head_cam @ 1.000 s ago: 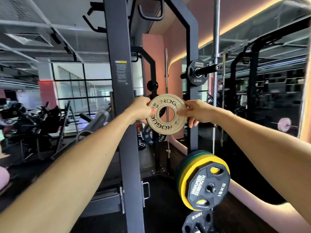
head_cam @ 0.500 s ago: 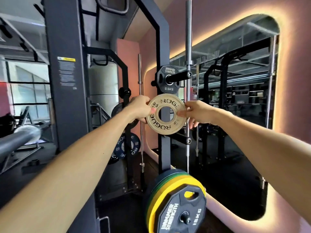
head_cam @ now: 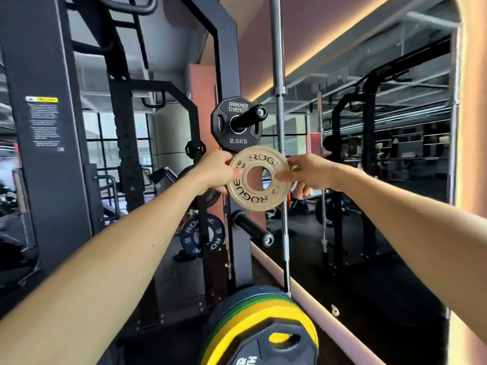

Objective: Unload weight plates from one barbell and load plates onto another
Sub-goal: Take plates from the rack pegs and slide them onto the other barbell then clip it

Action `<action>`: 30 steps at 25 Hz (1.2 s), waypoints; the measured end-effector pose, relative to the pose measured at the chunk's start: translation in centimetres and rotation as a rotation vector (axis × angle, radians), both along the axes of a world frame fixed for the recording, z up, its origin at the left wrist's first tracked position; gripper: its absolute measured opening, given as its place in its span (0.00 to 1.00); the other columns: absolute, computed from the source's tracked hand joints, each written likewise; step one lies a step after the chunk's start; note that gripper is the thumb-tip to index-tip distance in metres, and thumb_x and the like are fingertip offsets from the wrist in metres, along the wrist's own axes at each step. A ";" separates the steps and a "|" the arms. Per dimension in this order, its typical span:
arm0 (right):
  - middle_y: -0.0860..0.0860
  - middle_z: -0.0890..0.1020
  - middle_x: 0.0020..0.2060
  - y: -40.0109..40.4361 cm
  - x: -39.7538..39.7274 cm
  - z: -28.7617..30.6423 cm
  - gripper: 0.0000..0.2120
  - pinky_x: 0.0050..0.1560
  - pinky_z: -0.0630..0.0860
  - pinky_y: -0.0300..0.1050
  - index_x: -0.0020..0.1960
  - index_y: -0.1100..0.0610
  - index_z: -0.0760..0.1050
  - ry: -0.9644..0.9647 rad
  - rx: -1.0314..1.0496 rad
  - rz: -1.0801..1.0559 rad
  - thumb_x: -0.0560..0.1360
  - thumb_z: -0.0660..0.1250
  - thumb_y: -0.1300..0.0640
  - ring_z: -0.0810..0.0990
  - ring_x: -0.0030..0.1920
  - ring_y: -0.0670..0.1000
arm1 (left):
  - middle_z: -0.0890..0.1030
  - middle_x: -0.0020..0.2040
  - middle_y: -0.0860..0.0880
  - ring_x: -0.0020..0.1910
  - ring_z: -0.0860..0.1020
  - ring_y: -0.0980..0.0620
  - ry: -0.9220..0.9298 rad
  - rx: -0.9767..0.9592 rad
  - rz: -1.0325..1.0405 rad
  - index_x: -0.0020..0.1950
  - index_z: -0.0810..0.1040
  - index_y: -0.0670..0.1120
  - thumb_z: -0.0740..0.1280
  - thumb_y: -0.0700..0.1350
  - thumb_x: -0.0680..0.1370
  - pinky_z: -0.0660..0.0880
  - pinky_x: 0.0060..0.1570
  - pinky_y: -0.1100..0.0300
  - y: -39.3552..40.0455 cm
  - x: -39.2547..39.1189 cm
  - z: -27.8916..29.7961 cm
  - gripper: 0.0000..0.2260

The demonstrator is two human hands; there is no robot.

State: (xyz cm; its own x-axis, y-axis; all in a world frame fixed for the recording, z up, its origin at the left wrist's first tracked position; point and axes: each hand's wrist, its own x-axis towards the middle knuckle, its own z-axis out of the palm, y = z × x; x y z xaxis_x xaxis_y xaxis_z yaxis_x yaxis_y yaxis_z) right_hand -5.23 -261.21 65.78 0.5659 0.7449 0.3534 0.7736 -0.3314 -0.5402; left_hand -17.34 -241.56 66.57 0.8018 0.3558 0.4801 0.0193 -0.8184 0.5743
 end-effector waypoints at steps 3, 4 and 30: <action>0.58 0.83 0.46 -1.4 4.1 0.6 0.14 0.32 0.81 0.42 0.58 0.61 0.73 0.012 0.008 0.063 0.78 0.66 0.53 0.81 0.29 0.50 | 0.82 0.46 0.44 0.41 0.84 0.47 -0.007 -0.029 0.071 0.50 0.76 0.44 0.67 0.41 0.79 0.83 0.40 0.51 -2.4 2.6 0.4 0.01; 0.60 0.83 0.47 -1.7 5.2 0.8 0.15 0.30 0.80 0.41 0.58 0.62 0.73 0.023 0.018 0.087 0.78 0.66 0.53 0.80 0.27 0.50 | 0.82 0.45 0.45 0.40 0.84 0.48 -0.010 -0.040 0.083 0.47 0.76 0.45 0.67 0.40 0.79 0.83 0.39 0.51 -3.2 3.1 0.5 0.02; 0.60 0.81 0.42 5.9 16.6 12.9 0.17 0.20 0.72 0.40 0.58 0.63 0.73 -0.140 0.331 0.274 0.78 0.66 0.51 0.75 0.24 0.53 | 0.82 0.48 0.43 0.44 0.83 0.46 -0.326 0.187 0.428 0.58 0.79 0.45 0.67 0.42 0.79 0.83 0.38 0.50 -0.9 11.7 13.2 0.09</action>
